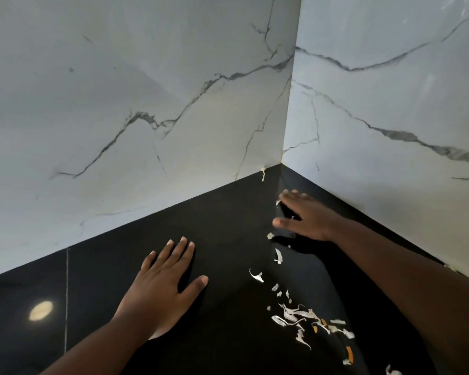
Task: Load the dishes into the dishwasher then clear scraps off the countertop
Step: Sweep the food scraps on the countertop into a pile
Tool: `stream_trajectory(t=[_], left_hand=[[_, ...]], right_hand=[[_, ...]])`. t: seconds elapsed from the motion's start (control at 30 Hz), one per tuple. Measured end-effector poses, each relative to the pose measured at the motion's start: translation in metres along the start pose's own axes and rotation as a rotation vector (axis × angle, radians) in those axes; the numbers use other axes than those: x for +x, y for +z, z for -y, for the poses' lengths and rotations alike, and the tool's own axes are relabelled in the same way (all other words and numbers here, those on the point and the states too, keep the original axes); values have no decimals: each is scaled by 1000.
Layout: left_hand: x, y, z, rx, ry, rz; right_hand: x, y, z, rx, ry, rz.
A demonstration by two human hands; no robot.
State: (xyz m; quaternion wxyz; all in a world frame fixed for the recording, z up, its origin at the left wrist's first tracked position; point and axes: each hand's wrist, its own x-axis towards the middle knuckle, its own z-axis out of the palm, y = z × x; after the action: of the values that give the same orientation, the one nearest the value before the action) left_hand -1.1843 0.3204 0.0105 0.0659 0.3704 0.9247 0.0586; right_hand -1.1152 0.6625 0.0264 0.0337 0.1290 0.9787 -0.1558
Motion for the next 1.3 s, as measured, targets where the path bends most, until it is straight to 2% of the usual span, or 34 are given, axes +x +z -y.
stream_trajectory(t=[0.13, 0.23, 0.3, 0.37, 0.5, 0.57, 0.8, 0.93, 1.07, 1.2, 1.3], left_hand=[[-1, -1, -3, -9, -2, -12], [-3, -1, -6, -9, -8, 3], [-2, -3, -7, -25, -16, 7], [-3, -4, -7, -34, -20, 1], [-2, -4, -6, -53, -24, -13], [-2, -5, -6, -59, -25, -15], [-1, -3, -2, -52, -18, -14], [-1, -1, 0, -34, -8, -23], [-1, -1, 0, -26, -8, -7], [-2, -2, 0, -17, -10, 4], [-2, -3, 0, -20, -11, 1]], right_hand=[[-58, 24, 44, -50, -401, 127], [-88, 33, 61, 175, -475, 240], [-78, 27, 61, 336, -413, 185], [-45, 17, 56, 358, -257, 41], [36, -3, 34, 111, 14, -54], [65, -7, 27, 78, 104, -78], [106, 0, 34, -154, 223, -55], [97, 3, 35, -146, 211, -52], [49, 12, 43, -117, 91, 10], [-41, 19, 54, -86, -120, 135], [-102, 24, 59, -8, -347, 192]])
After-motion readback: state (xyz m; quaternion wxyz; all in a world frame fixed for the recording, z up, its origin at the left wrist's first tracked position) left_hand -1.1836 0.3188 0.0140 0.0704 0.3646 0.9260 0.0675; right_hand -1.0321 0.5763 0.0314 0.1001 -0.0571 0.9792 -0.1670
